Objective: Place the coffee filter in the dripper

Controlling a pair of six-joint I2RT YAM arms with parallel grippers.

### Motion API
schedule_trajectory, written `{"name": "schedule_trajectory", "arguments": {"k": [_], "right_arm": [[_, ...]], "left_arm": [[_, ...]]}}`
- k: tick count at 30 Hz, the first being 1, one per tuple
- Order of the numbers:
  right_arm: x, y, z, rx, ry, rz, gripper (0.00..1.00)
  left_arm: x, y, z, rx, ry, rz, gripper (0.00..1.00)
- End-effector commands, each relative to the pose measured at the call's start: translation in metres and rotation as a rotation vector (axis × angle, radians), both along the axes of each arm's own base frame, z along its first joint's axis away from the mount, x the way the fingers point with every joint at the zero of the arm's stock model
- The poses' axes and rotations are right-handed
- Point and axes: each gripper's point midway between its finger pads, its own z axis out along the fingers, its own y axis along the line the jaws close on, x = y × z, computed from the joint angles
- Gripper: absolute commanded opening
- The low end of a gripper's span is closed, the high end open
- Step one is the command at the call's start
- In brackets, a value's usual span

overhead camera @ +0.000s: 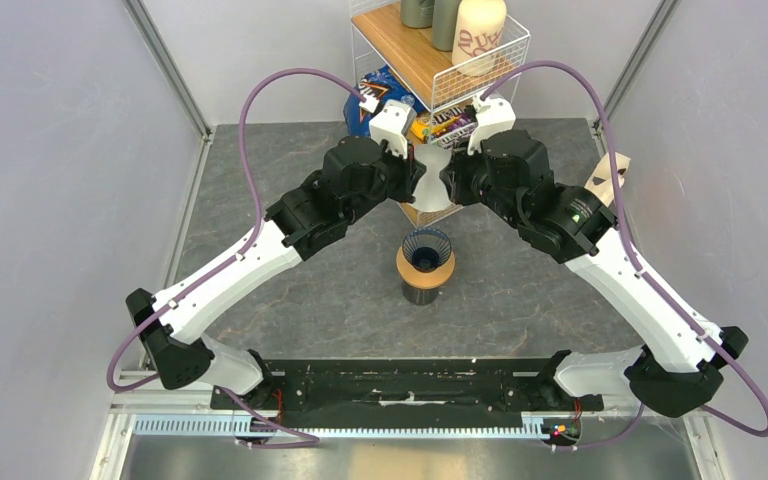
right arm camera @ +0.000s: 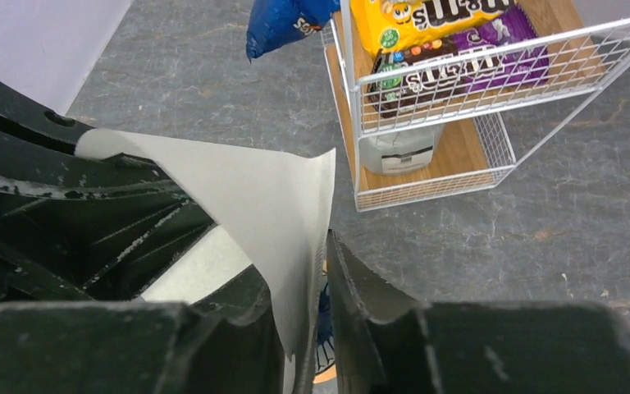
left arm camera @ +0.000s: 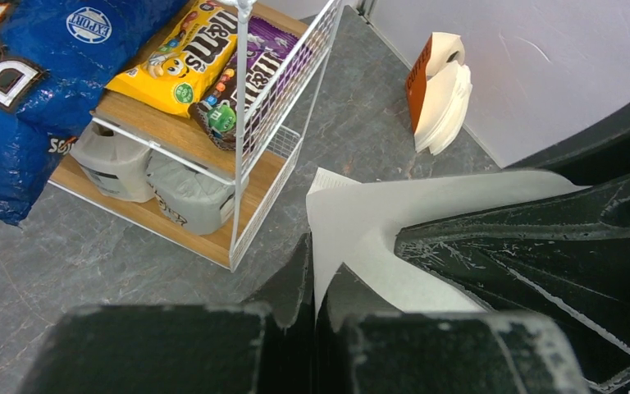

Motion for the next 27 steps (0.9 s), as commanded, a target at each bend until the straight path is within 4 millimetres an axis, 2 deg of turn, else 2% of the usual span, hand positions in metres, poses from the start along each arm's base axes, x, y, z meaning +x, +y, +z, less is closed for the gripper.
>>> {"name": "schedule_trajectory", "arguments": {"k": [1, 12, 21, 27], "right_arm": [[0.003, 0.005, 0.025, 0.057, -0.086, 0.014, 0.31], [0.006, 0.001, 0.020, 0.021, -0.085, -0.002, 0.44], [-0.005, -0.004, 0.006, 0.009, -0.033, 0.007, 0.48], [-0.002, -0.004, 0.007, 0.006, -0.043, 0.001, 0.45]], "left_arm": [[-0.006, -0.006, 0.030, -0.072, -0.042, -0.033, 0.02], [-0.010, -0.005, 0.036, -0.097, -0.037, -0.044, 0.02], [-0.007, 0.000, 0.041, -0.118, -0.026, -0.005, 0.02], [-0.008, -0.004, 0.044, -0.148, 0.001, -0.016, 0.02]]}}
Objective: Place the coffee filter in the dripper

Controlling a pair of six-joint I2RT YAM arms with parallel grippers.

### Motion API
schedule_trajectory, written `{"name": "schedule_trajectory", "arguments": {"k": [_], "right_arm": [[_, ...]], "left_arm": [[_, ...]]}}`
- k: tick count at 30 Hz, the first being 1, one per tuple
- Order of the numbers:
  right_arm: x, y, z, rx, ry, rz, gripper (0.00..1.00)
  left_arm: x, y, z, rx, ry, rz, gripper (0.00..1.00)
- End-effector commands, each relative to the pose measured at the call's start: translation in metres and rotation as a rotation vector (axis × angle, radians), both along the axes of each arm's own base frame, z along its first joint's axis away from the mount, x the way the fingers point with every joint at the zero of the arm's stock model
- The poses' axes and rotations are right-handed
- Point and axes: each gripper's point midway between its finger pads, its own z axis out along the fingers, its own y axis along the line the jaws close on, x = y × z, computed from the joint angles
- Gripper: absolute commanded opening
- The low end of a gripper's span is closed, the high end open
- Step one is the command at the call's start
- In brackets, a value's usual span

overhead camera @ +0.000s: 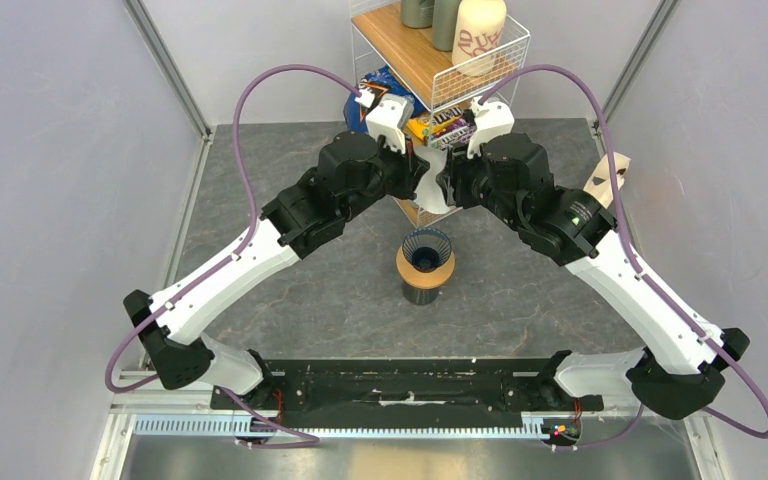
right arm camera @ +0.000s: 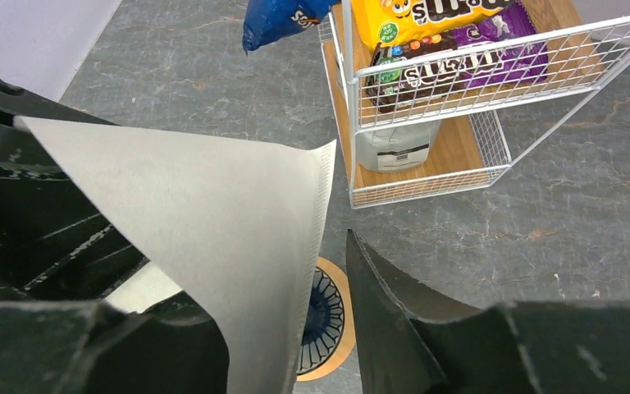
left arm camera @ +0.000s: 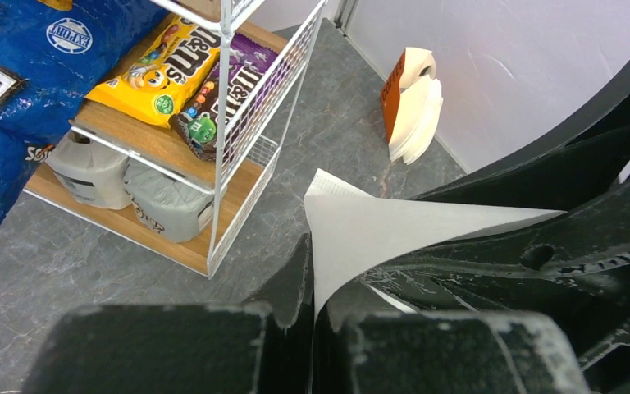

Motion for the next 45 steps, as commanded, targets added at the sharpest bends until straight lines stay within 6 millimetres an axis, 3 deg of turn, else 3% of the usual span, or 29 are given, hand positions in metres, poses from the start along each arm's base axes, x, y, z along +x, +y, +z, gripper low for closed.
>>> {"name": "schedule_trajectory", "arguments": {"k": [1, 10, 14, 20, 26, 45], "right_arm": [[0.000, -0.004, 0.011, 0.023, -0.036, -0.019, 0.44], [0.002, 0.004, 0.023, 0.046, -0.075, 0.011, 0.31], [0.003, 0.004, 0.023, 0.046, -0.075, 0.010, 0.36], [0.004, 0.004, 0.022, 0.046, -0.073, 0.001, 0.19], [0.004, 0.008, 0.023, 0.054, -0.066, 0.014, 0.00], [-0.005, 0.027, 0.031, 0.102, -0.103, 0.140, 0.00]], "left_arm": [[-0.003, 0.000, 0.032, -0.103, -0.013, 0.007, 0.02], [-0.006, -0.004, 0.027, -0.093, -0.004, -0.018, 0.02], [-0.005, -0.005, 0.029, -0.088, -0.014, -0.025, 0.02], [-0.005, -0.008, 0.033, -0.085, -0.033, -0.040, 0.02], [-0.007, -0.012, 0.025, -0.078, -0.005, -0.055, 0.02], [-0.019, -0.030, 0.029, -0.141, 0.026, -0.155, 0.02]]}}
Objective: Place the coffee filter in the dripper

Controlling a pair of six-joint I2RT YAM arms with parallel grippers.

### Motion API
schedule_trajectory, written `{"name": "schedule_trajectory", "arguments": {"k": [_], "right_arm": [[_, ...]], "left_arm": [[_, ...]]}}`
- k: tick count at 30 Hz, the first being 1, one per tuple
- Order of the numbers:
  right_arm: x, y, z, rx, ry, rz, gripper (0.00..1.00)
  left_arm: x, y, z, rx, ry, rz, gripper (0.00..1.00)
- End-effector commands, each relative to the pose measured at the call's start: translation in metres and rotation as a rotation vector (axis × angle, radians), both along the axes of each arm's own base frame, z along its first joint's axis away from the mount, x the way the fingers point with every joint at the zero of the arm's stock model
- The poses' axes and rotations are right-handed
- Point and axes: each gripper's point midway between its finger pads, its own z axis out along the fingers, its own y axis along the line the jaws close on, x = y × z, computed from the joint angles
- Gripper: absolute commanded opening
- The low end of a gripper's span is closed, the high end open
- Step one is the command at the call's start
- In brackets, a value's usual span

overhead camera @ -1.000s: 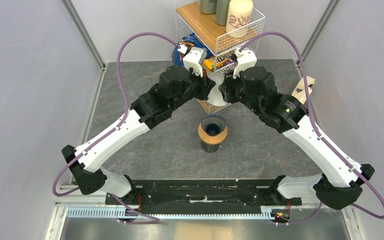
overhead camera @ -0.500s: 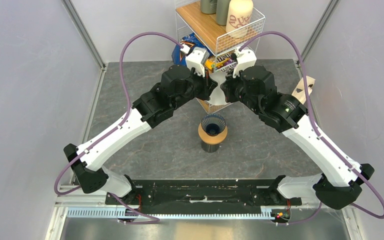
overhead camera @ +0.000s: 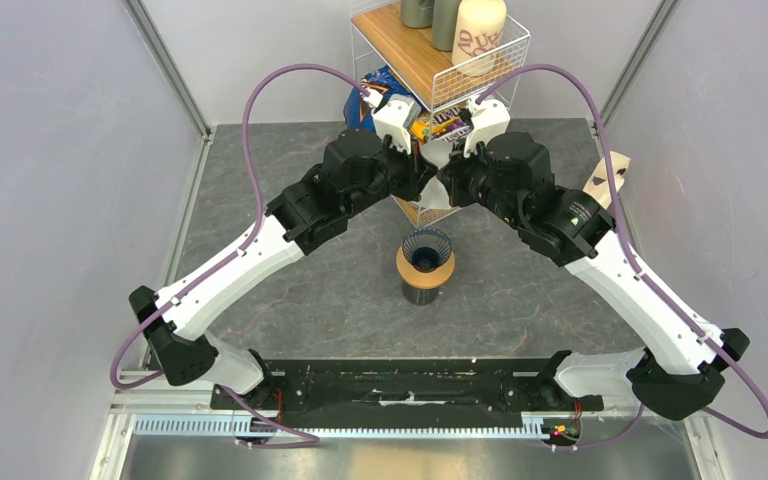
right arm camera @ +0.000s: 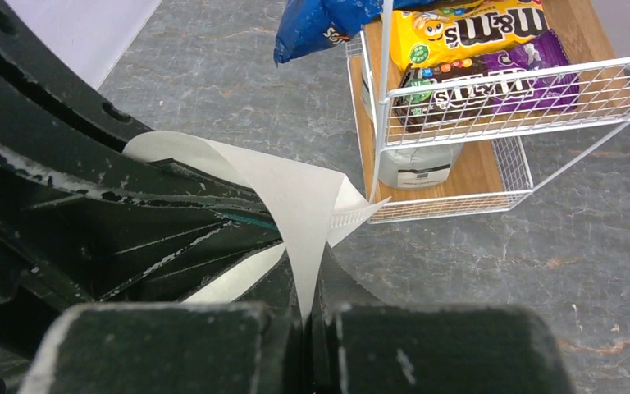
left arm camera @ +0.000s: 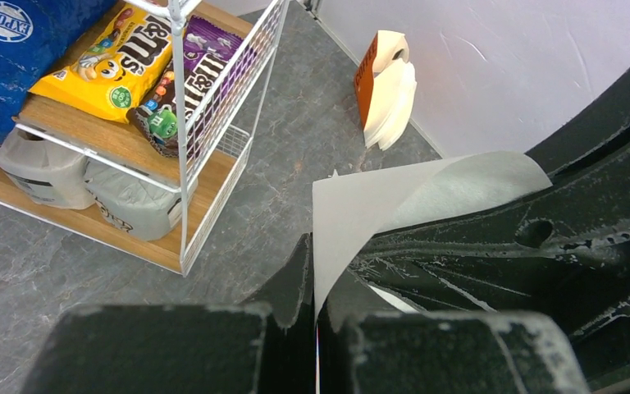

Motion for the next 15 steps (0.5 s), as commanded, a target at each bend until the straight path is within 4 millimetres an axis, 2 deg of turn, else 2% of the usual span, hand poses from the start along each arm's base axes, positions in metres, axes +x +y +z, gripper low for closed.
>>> {"name": "schedule_trajectory", "arguments": {"k": [1, 11, 15], "right_arm": [[-0.005, 0.012, 0.024, 0.078, -0.076, 0.071, 0.00], [-0.006, 0.010, 0.028, 0.077, -0.104, 0.076, 0.00], [-0.002, 0.005, 0.026, 0.067, -0.096, 0.039, 0.00]], "left_arm": [[-0.015, -0.016, 0.032, -0.126, -0.004, -0.086, 0.02], [-0.025, -0.021, 0.037, -0.169, 0.025, -0.138, 0.02], [-0.022, -0.017, 0.036, -0.161, 0.024, -0.111, 0.03]]}}
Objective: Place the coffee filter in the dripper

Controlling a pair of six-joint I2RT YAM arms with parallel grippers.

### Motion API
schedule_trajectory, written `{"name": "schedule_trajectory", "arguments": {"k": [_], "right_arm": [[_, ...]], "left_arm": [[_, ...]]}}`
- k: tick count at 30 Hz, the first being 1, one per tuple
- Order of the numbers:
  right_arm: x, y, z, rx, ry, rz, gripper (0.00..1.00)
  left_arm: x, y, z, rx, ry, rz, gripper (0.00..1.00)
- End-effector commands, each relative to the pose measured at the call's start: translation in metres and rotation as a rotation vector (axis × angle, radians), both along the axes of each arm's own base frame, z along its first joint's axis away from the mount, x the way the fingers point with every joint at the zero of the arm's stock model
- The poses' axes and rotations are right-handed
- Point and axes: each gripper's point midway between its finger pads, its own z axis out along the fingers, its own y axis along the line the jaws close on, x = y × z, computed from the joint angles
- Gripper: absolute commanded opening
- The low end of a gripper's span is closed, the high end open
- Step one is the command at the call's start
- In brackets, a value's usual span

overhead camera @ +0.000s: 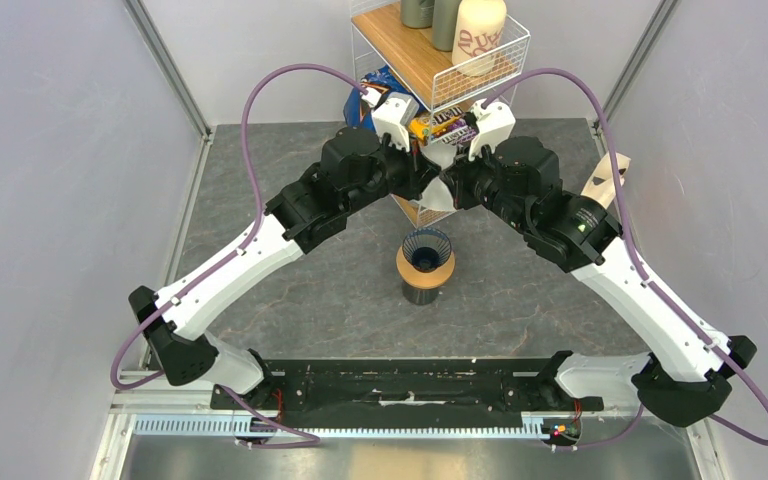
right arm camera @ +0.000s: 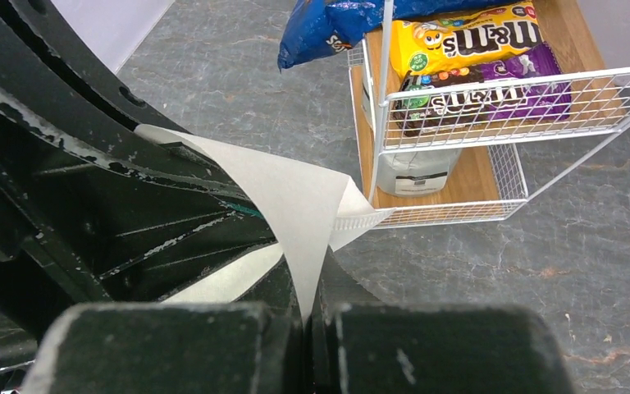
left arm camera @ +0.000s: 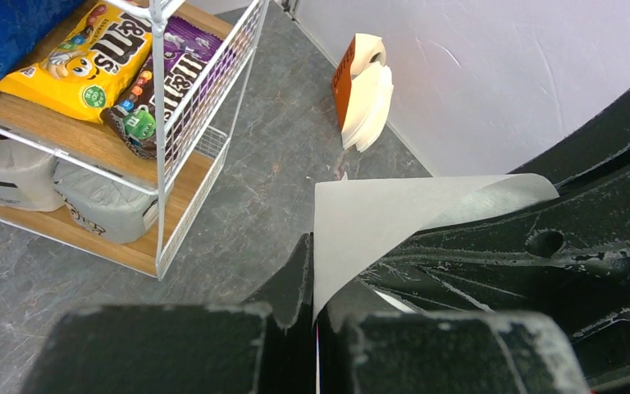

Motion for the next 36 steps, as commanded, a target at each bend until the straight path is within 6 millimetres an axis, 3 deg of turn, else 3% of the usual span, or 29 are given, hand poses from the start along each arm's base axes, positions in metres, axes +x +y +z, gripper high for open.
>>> {"name": "schedule_trajectory", "arguments": {"k": [1, 3, 5, 9, 20, 30, 36], "right_arm": [[0.004, 0.006, 0.021, 0.062, -0.051, -0.004, 0.00], [0.004, 0.001, 0.017, 0.046, -0.041, -0.025, 0.00], [0.004, -0.005, 0.014, 0.037, -0.035, -0.048, 0.00], [0.004, -0.016, 0.006, 0.017, -0.022, -0.097, 0.00], [0.006, -0.034, -0.007, -0.031, 0.003, -0.185, 0.00], [0.003, -0.018, -0.002, 0.024, 0.015, -0.123, 0.00], [0.002, -0.014, -0.003, 0.029, 0.025, -0.101, 0.00]], "left_arm": [[-0.017, -0.009, 0.033, -0.104, -0.017, -0.061, 0.09], [-0.010, 0.000, 0.036, -0.085, -0.038, -0.012, 0.26], [-0.008, 0.006, 0.037, -0.069, -0.060, 0.006, 0.35], [-0.006, 0.015, 0.035, -0.043, -0.066, 0.039, 0.41], [-0.009, 0.025, 0.025, 0.021, -0.079, 0.042, 0.41], [-0.014, 0.011, 0.007, 0.031, -0.034, -0.016, 0.48], [0.000, 0.008, 0.001, 0.055, -0.026, 0.040, 0.36]]}}
